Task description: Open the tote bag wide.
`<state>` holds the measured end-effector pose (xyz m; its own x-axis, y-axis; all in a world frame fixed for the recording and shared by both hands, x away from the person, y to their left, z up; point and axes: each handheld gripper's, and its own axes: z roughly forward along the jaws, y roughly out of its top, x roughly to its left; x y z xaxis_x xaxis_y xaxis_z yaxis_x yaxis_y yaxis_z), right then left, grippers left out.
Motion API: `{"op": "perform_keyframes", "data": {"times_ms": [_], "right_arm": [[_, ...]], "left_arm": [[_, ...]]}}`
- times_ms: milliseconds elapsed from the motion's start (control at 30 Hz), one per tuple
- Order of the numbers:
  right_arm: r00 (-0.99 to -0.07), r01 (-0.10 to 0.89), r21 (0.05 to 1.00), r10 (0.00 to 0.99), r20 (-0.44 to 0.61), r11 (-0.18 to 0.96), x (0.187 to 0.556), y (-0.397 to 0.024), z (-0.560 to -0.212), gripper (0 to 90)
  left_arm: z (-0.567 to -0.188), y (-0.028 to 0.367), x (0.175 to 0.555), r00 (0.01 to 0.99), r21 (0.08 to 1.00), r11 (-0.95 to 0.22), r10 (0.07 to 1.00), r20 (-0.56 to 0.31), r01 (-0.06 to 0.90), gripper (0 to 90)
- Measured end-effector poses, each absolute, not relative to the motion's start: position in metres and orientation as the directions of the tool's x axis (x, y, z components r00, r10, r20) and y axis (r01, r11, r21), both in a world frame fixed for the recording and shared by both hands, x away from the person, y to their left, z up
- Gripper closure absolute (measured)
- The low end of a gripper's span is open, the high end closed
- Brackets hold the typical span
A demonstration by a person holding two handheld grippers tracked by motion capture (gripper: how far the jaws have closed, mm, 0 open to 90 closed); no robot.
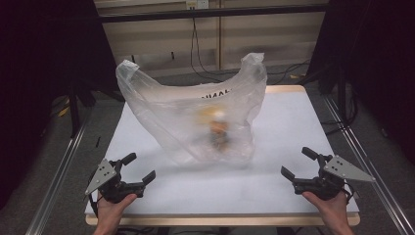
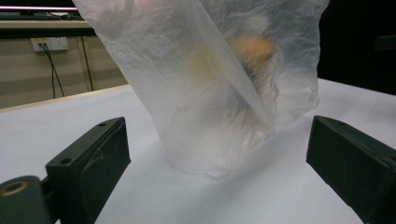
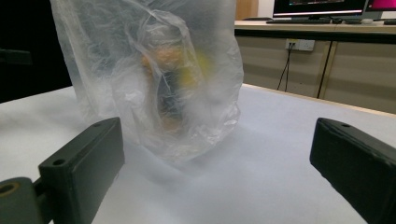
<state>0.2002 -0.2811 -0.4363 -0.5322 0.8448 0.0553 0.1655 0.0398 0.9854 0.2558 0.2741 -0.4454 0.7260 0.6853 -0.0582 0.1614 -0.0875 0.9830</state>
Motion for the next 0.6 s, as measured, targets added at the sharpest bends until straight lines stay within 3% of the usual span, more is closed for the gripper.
{"op": "perform_keyframes", "data": {"times_ms": [67, 133, 333, 367, 467, 500, 567, 600], "right_arm": [[-0.529, 0.163, 0.986, 0.847, 0.048, 0.046, 0.201, -0.282, -0.436, 9.7], [-0.526, 0.163, 0.986, 0.849, 0.055, 0.037, 0.202, -0.282, -0.436, 9.7], [-0.549, 0.177, 0.983, 0.834, 0.052, 0.055, 0.207, -0.279, -0.438, 22.8], [-0.559, 0.184, 0.981, 0.827, 0.061, 0.053, 0.207, -0.278, -0.438, 30.8], [-0.562, 0.189, 0.981, 0.824, 0.07, 0.046, 0.207, -0.277, -0.437, 35.9], [-0.574, 0.182, 0.982, 0.816, 0.066, 0.049, 0.208, -0.277, -0.436, 42.8], [-0.577, 0.179, 0.983, 0.814, 0.067, 0.046, 0.208, -0.277, -0.435, 46.4], [-0.586, 0.183, 0.982, 0.807, 0.072, 0.046, 0.209, -0.277, -0.435, 51.2]], "left_arm": [[-0.446, 0.274, 0.257, 0.727, 0.98, -0.094, 0.684, -0.063, 0.173, 6.1], [-0.446, 0.274, 0.257, 0.726, 0.981, -0.102, 0.685, -0.052, 0.167, 6.4], [-0.445, 0.272, 0.258, 0.736, 0.975, -0.135, 0.676, -0.039, 0.176, 15.7], [-0.445, 0.271, 0.257, 0.735, 0.977, -0.135, 0.678, -0.031, 0.166, 21.2], [-0.444, 0.268, 0.255, 0.747, 0.977, -0.125, 0.663, -0.049, 0.175, 28.3], [-0.443, 0.268, 0.254, 0.751, 0.974, -0.151, 0.66, -0.027, 0.167, 36.7], [-0.442, 0.266, 0.254, 0.768, 0.972, -0.171, 0.641, -0.013, 0.16, 38.9], [-0.44, 0.262, 0.252, 0.787, 0.972, -0.191, 0.617, 0.009, 0.139, 46.6]]}}
